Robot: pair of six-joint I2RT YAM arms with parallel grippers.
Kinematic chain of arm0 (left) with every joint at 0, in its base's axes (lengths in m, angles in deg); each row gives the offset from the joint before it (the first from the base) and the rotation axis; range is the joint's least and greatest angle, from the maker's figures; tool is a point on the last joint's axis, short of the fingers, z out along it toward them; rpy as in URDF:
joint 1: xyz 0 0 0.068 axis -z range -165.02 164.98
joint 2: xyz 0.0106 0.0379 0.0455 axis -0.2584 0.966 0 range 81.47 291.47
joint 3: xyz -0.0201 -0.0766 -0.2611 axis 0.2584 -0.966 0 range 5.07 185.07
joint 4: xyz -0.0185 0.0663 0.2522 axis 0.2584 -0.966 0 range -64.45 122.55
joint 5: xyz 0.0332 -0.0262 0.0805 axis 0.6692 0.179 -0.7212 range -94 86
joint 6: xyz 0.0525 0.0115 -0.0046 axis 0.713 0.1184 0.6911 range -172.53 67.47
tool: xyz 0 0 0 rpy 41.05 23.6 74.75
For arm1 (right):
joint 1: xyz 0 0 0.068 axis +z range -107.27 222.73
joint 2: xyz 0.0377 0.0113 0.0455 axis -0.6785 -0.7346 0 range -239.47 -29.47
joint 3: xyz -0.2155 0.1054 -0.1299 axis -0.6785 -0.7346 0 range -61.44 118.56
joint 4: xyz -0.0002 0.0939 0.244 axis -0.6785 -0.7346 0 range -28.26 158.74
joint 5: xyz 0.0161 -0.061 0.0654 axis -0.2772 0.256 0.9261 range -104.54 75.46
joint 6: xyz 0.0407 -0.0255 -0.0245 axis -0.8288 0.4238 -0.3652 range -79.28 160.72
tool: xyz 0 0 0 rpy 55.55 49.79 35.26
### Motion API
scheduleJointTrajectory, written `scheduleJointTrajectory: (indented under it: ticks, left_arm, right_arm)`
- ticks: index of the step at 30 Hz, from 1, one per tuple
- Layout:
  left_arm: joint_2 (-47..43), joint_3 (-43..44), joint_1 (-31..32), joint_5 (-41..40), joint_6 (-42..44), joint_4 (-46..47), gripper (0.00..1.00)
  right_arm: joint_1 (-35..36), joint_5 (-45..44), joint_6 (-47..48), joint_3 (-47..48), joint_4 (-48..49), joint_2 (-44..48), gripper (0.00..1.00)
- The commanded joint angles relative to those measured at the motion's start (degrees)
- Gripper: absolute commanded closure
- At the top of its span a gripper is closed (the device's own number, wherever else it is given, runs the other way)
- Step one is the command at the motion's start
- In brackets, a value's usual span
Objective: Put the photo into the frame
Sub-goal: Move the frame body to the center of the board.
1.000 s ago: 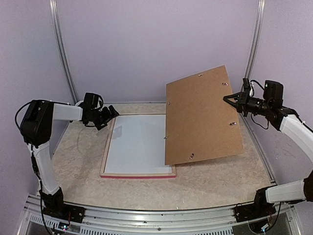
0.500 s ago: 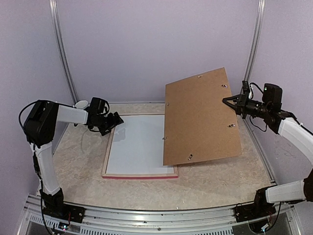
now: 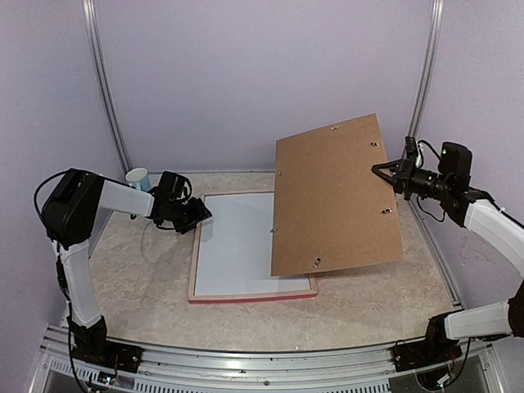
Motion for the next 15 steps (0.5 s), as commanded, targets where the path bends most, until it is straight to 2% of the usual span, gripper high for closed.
scheduleJointTrajectory:
  ticks: [1,5,11,15]
  left_arm:
    - [0.6,-0.9,2.0,1.1,0.0,-1.0,0.36]
    - [0.7,-0.9,3.5,1.0,0.0,-1.1,0.37]
    - [1.6,-0.3,5.5,0.0,1.4,-1.1,0.52]
    - [2.3,0.8,5.5,-0.6,2.8,-1.1,0.57]
  right_arm:
    - [-0.6,1.9,-1.7,0.1,5.9,0.6,1.0]
    - [-0.5,2.1,-1.8,-0.2,6.2,0.5,1.0]
    - [-0.5,2.8,-3.0,-1.7,8.5,-0.3,1.0]
    - [-0.5,3.1,-3.6,-2.4,9.6,-0.5,1.0]
